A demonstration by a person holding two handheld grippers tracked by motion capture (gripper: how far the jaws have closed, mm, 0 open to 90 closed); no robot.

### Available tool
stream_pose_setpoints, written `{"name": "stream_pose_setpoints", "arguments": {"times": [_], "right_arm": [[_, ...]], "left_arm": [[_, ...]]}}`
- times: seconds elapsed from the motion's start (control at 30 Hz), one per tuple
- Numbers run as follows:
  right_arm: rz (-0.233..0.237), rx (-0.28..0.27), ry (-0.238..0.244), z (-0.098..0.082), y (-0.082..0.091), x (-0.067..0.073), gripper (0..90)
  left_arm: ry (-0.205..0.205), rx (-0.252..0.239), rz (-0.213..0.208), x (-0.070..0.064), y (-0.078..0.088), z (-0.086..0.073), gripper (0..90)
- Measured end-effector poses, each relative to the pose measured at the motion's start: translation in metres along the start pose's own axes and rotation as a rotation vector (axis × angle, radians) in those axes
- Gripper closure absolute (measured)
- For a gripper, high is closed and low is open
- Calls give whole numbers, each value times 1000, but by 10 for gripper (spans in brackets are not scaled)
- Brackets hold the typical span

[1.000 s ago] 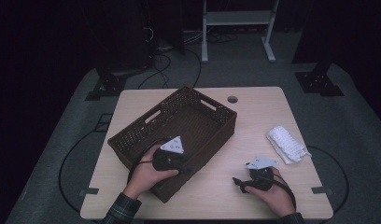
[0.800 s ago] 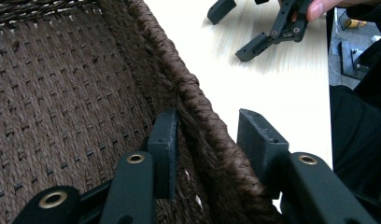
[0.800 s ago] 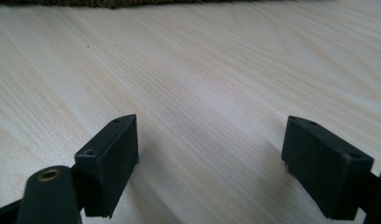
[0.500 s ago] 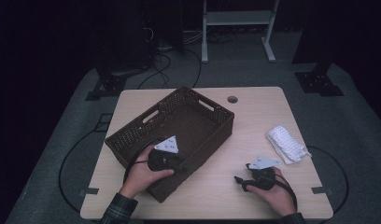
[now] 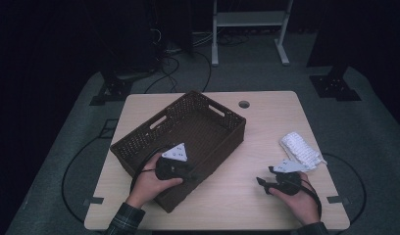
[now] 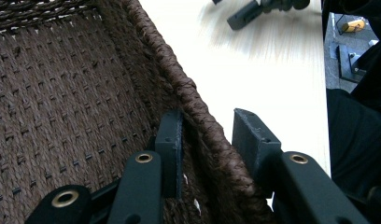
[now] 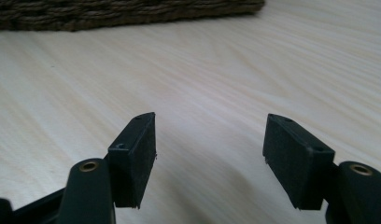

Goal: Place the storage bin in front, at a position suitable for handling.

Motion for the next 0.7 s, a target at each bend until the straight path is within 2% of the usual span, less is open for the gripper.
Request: {"name": "stream_pose_setpoints", "arguments": {"times": [0.2, 0.3, 0.67, 0.7], "right_arm": [[-64, -20, -44, 2, 11, -29, 343], [-82, -21, -63, 3, 15, -42, 340], [-176, -26, -94, 16, 26, -90, 337], [-176, -26, -94, 16, 26, -90, 337]], "left_arm": [[1, 0, 0, 0, 0, 0, 634], [1, 0, -1, 0, 0, 0, 634], [1, 2, -1, 0, 0, 0, 631], [1, 2, -1, 0, 0, 0, 631]]}}
Point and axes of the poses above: each handheld gripper's, and its own axes: y roughly backward along the jaws, z roughly out of its top, x roughly to its left, the point moved 8 cm from there along -y, roughly forward along the jaws, and after that the axes turned 8 degrees about x, right-handed, at the moved point
